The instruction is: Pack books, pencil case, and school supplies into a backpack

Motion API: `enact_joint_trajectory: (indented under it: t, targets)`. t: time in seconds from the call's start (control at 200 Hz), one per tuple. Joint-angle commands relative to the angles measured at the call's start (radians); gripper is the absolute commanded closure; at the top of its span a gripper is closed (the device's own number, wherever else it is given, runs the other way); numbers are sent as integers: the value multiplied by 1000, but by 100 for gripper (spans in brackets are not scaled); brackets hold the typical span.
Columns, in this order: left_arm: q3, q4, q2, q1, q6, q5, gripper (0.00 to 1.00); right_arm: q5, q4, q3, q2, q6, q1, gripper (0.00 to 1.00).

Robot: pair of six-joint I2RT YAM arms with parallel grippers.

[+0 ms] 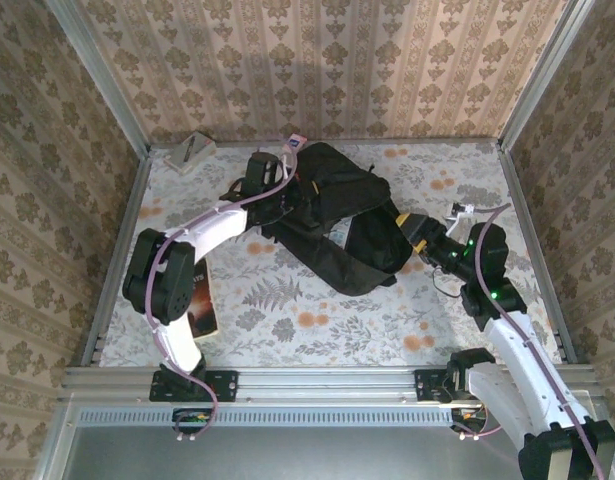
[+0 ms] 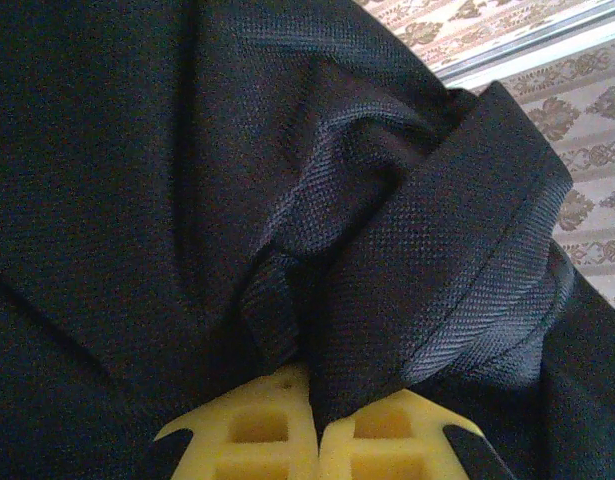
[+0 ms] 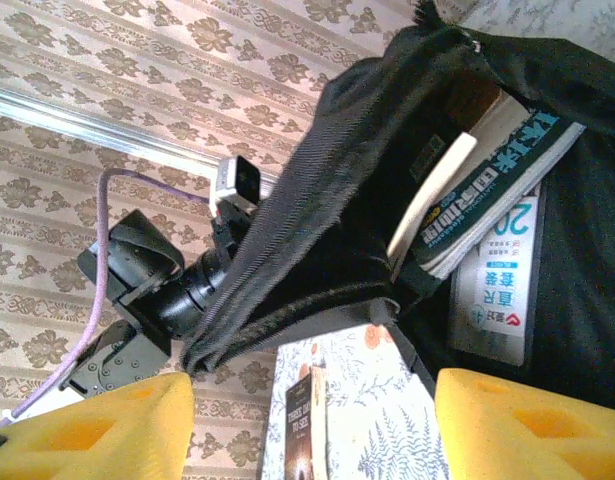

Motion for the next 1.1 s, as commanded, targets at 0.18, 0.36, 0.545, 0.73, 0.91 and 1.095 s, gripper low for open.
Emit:
enact_joint_trajectory:
  t: [0.18, 0.36, 0.545, 0.73, 0.91, 1.095]
  targets:
    - [45, -218, -48, -51, 157, 70, 80, 51, -83, 128, 12, -166, 70, 32]
    - [68, -464, -186, -60, 271, 19, 40, 126, -187, 239, 90, -286, 193, 32]
    - [-9, -672, -412, -20, 328, -117, 33, 186, -169, 257, 188, -326, 311, 32]
    - [-180, -891, -651, 169, 300, -335, 18, 259, -172, 262, 283, -381, 425, 33]
    - [-373, -989, -778, 427, 261, -372, 0, 285, -132, 245, 358, -390, 506, 32]
    - [-559, -893, -771, 594, 235, -309, 0, 281, -83, 219, 404, -388, 558, 33]
